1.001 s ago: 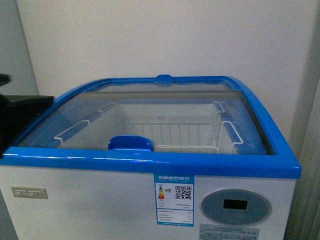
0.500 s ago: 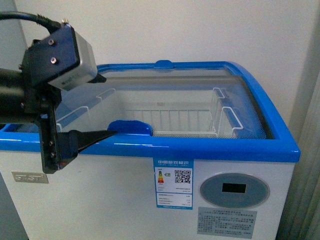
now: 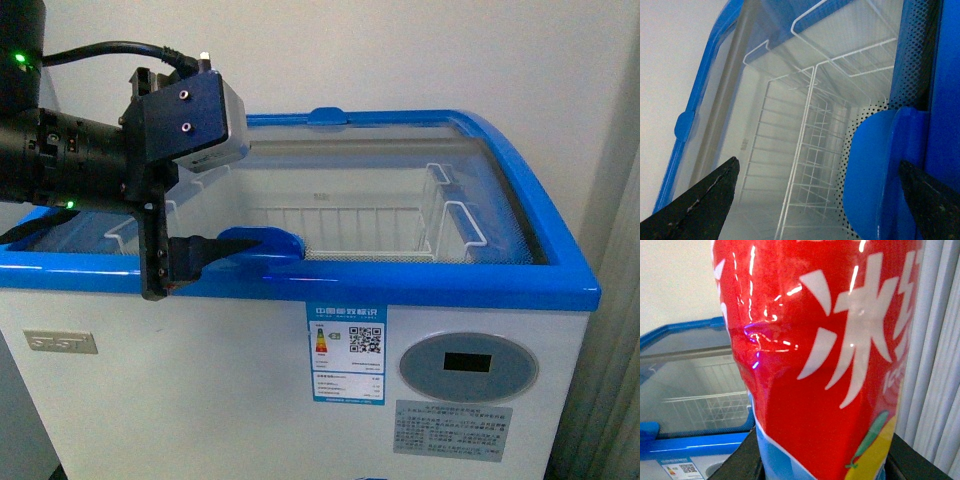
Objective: Put drink in fridge
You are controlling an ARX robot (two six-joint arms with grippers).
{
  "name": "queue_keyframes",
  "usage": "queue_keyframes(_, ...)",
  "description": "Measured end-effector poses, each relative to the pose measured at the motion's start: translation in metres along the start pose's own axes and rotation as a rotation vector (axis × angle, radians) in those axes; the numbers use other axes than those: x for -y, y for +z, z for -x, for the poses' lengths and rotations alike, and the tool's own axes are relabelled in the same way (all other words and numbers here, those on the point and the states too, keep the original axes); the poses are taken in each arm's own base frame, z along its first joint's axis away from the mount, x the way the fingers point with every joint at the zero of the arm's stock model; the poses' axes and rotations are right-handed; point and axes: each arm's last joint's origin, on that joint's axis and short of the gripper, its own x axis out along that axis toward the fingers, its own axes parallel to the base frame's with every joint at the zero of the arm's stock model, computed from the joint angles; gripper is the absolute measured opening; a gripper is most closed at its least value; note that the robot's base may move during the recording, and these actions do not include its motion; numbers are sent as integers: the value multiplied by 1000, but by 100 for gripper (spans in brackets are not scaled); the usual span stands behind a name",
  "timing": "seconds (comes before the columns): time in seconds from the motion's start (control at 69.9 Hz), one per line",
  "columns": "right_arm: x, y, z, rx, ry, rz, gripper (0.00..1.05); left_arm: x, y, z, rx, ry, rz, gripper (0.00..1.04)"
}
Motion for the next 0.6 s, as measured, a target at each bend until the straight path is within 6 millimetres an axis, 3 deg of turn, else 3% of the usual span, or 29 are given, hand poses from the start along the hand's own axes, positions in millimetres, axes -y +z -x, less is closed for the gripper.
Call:
queue_keyframes(0.214, 0, 0, 0, 0, 0, 0, 37, -12, -5, -24, 33, -13, 2, 97)
queue_keyframes(0.601, 0, 0, 0, 0, 0, 0, 37, -61, -19, -75, -35, 159, -107, 97)
